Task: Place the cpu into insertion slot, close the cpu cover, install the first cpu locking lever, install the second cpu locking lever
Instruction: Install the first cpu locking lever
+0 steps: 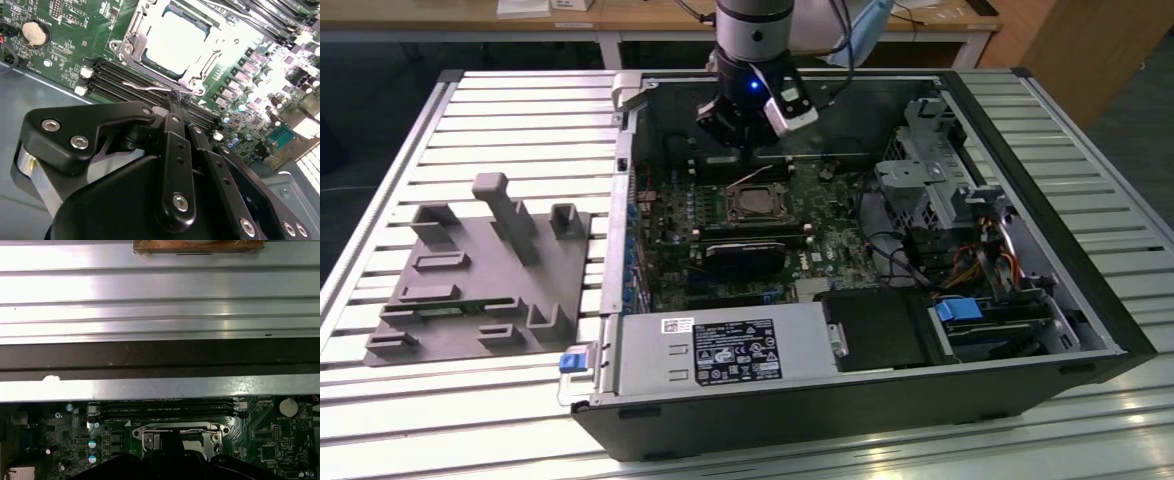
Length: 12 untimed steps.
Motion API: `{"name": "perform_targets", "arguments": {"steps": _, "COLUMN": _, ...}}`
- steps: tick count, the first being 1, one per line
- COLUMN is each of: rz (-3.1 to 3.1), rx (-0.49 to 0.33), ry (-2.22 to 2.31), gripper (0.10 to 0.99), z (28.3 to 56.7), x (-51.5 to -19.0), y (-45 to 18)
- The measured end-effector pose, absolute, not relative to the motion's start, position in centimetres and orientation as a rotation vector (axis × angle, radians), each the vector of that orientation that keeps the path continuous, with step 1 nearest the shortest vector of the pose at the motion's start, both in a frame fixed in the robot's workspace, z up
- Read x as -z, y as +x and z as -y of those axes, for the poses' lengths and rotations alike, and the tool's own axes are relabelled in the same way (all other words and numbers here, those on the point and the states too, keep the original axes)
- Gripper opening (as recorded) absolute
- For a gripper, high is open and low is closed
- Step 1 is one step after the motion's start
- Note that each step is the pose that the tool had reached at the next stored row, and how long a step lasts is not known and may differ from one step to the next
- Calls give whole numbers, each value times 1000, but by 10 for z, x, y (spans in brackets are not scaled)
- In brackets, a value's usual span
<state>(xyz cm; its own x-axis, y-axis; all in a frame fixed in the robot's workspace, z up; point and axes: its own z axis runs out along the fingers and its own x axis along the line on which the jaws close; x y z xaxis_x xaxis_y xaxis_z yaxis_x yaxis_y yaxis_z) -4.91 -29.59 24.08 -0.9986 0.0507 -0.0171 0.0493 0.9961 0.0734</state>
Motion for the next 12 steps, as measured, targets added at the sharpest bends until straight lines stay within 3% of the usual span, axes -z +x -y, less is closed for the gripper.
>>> {"name": "perform_targets", "arguments": {"steps": 12, "rz": -3120, "rx": -127, "ry": 72, "gripper": 118, "z": 296, "x": -235, "y": -40}}
